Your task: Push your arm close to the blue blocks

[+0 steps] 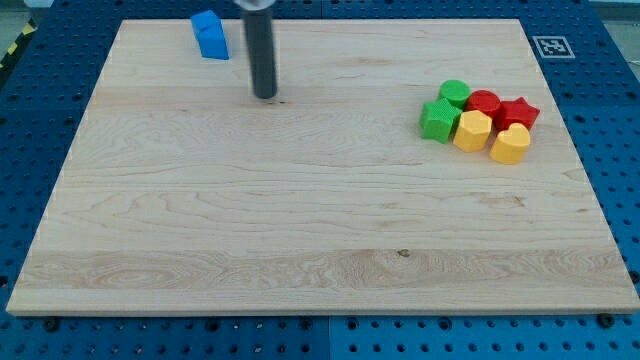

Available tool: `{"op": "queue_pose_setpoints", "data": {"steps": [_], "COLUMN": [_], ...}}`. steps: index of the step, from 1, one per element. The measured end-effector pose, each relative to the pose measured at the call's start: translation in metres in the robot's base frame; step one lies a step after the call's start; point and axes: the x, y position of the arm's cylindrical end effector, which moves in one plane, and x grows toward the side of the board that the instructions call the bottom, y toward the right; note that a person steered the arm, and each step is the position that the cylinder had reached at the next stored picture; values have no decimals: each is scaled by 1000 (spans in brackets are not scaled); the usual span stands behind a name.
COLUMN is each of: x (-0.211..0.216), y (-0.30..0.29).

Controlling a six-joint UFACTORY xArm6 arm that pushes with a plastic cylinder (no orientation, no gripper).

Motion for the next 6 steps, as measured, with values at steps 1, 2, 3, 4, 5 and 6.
{"op": "queue_pose_setpoints", "data": {"steps": [1, 2, 3, 4, 5, 6], "x": [0, 0, -2, -39, -70, -104], "y": [-67, -86, -93, -132, -141, -141]}}
